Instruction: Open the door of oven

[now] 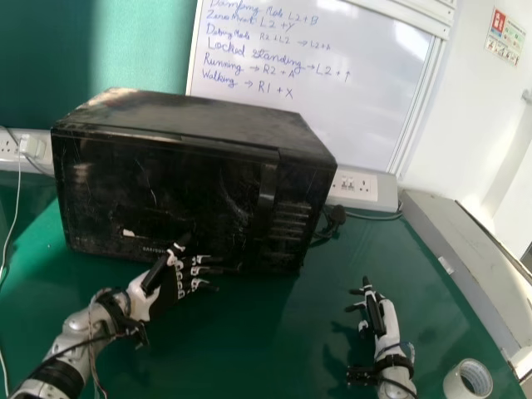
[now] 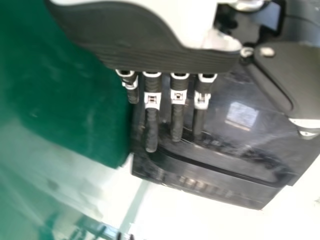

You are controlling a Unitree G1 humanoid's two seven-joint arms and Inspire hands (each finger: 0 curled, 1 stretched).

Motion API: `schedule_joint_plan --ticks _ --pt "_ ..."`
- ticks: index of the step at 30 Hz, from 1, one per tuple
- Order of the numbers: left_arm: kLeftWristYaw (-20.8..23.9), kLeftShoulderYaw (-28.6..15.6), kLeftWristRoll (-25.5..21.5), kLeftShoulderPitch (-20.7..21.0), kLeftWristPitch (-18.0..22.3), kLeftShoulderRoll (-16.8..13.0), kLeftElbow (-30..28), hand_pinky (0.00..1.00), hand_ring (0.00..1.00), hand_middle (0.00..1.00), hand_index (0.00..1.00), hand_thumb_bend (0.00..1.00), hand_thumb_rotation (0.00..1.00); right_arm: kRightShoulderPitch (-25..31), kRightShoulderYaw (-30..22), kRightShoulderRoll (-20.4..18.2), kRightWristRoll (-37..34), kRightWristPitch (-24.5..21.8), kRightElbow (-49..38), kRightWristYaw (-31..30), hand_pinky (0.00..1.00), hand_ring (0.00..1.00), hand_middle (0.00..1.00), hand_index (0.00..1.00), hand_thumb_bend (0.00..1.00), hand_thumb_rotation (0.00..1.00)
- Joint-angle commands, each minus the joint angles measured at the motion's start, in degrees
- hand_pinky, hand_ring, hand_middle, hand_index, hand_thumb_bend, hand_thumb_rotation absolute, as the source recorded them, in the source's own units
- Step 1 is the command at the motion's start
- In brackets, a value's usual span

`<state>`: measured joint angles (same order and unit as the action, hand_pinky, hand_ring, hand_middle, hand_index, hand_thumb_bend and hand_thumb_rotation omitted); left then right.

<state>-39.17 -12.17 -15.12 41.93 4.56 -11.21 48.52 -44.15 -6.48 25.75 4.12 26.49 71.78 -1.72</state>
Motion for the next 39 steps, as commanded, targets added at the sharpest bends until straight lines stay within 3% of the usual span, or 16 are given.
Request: schedule_joint_plan --ticks 1,5,10,17,21,28,34,39 --pt "-1.31 -0.5 -1.91 -0.96 -1.23 -0.2 -2.49 0.49 0.71 0.85 0.9 0.94 0.94 1.07 0.64 -0.08 1.03 -1.37 1.55 -0.34 0.18 0.22 0.35 0.6 0.76 0.77" --pt "-1.3 0.16 -2.82 -0.93 -3.13 0.28 -5.73 0.53 0.77 0.89 0.92 1.0 0.94 0.76 0.67 -0.16 1.3 -1.73 1.8 -0.46 0.18 0.22 0.35 0.6 0.79 0.79" --pt "-2.55 0.99 -3.2 -0.82 -3.56 0.82 -8.86 0.63 0.86 0.97 0.99 0.99 0.97 0.62 0.28 -0.31 1.03 -1.73 1.95 -0.68 0.17 0.22 0.35 0.6 0.79 0.76" --pt "-2.74 1.97 -3.33 -1.88 -3.44 0.87 -13.34 0.79 0.97 1.0 1.0 1.0 0.99 0.5 -0.46 -0.39 0.34 -1.18 2.05 -1.78 0.17 0.21 0.35 0.61 0.78 0.76" --pt "-2.7 2.56 -3.23 -2.34 -3.36 0.89 -14.64 0.84 0.98 1.0 1.0 1.0 1.0 0.44 -0.35 -0.31 0.68 -1.02 2.13 -1.71 0.17 0.21 0.35 0.6 0.8 0.76" --pt "-3.19 3.2 -2.85 -2.52 -2.04 0.6 -14.64 0.84 1.0 1.0 1.0 1.0 1.0 0.43 0.22 -0.27 1.39 -0.78 2.29 -0.68 0.18 0.21 0.35 0.61 0.83 0.78" --pt "-3.17 3.75 -2.29 -2.3 -0.88 0.0 -14.78 0.87 1.0 1.0 1.0 1.0 1.0 0.53 0.22 -0.17 1.44 -0.67 2.2 -0.23 0.18 0.22 0.37 0.61 0.77 0.79" --pt "-3.12 3.85 -1.97 -1.76 0.32 -0.24 -13.53 0.92 1.0 1.0 1.0 1.0 1.0 0.27 0.07 -0.62 1.25 -1.07 2.37 -0.2 0.18 0.22 0.35 0.61 0.82 0.78"
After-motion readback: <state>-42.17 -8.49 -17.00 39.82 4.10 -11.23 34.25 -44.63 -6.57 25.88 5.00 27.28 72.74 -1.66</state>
